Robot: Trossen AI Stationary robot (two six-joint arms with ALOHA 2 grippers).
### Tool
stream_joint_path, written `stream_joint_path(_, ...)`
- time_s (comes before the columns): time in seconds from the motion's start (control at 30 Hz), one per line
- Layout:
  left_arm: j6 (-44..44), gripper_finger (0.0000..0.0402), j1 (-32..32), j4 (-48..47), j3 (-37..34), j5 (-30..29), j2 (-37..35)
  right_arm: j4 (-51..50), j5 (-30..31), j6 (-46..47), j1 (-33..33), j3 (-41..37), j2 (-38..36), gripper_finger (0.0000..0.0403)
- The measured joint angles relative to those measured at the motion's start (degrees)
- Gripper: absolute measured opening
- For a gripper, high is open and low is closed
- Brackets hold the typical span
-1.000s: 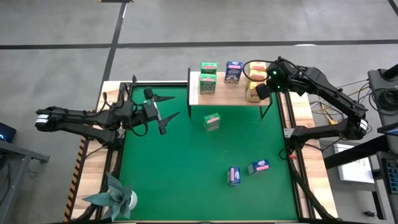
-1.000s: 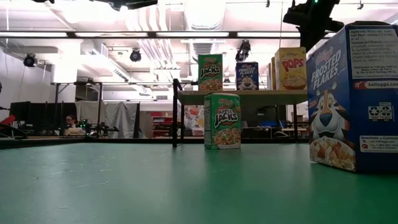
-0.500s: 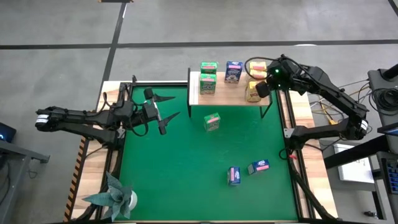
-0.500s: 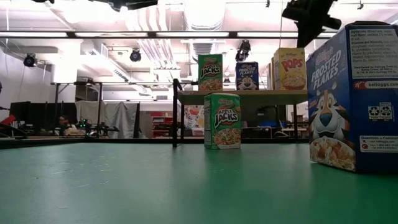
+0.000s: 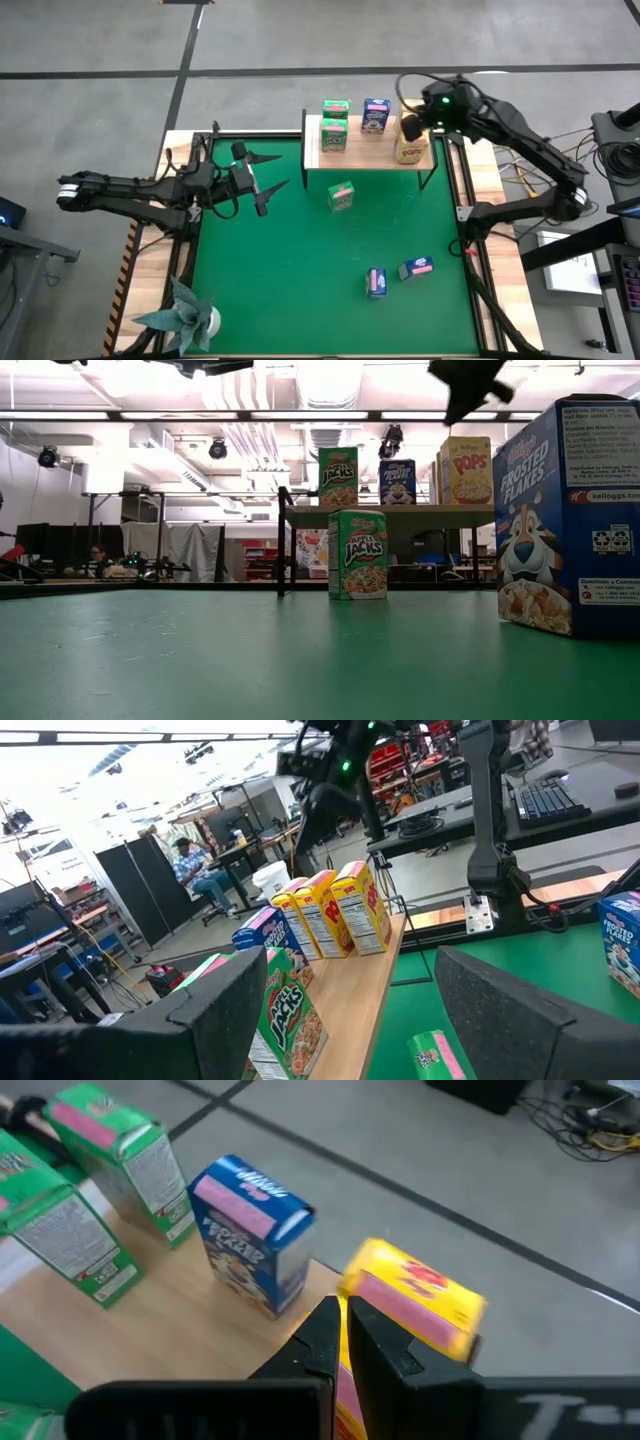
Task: Stack cereal on shelf
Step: Adjust the yellow cereal box
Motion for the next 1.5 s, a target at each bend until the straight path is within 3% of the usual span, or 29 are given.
stream_joint_path(0.37, 0.61, 0.0272, 0.0, -0.31, 0.0, 0.0, 0.0, 0.51, 0.0, -2.14, -0.11, 0.66, 7.76, 0.0013)
stream_joint_path(0.77, 0.61, 0.0272, 0.0, -0.79, 0.0, 0.0, 0.02, -3.2, 3.39, -0.57, -0.13, 0.59, 6.58, 0.0013)
stream_joint_path(1.5, 0.17, 0.0272, 0.0, -0.83, 0.0, 0.0, 0.02, -4.25, -0.44, -5.0, -0.11, 0.02, 5.6, 0.0013)
